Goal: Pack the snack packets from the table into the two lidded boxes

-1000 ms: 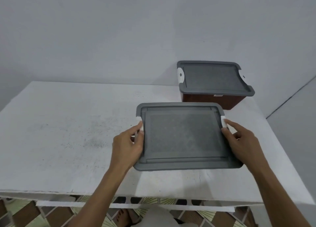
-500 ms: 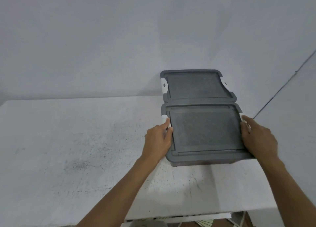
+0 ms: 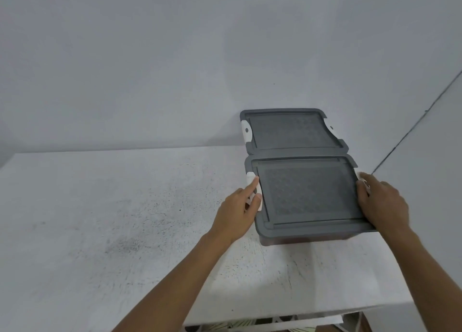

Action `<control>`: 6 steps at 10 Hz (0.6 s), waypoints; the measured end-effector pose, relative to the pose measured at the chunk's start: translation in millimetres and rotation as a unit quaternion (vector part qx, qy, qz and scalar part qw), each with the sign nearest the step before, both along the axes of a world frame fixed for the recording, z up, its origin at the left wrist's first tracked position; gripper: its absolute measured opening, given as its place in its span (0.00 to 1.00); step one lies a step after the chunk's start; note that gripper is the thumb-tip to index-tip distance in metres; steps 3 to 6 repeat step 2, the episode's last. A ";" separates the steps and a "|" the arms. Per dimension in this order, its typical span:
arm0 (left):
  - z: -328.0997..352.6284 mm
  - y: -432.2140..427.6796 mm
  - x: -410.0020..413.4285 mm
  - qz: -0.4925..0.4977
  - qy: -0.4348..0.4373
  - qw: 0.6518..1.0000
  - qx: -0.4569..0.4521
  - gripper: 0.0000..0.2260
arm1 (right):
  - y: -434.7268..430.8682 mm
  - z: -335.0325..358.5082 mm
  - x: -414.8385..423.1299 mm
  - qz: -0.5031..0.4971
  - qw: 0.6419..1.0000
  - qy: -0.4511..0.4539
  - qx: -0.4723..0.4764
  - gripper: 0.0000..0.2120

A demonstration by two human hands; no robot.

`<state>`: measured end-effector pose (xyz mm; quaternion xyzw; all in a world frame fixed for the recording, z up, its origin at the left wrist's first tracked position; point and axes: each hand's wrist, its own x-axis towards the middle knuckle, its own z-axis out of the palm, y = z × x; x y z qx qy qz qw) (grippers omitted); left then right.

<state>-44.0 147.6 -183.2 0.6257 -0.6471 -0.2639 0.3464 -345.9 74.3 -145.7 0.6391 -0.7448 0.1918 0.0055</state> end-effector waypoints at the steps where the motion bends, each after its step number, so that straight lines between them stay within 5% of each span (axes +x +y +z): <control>1: 2.9 2.3 22.8 -0.067 0.040 0.996 0.046 0.22 | 10.9 10.8 11.9 0.014 0.999 0.005 -0.041 0.13; 6: -10.5 30.7 60.5 -0.099 0.003 0.993 0.059 0.22 | 26.3 14.7 24.0 0.055 0.997 -0.020 -0.054 0.14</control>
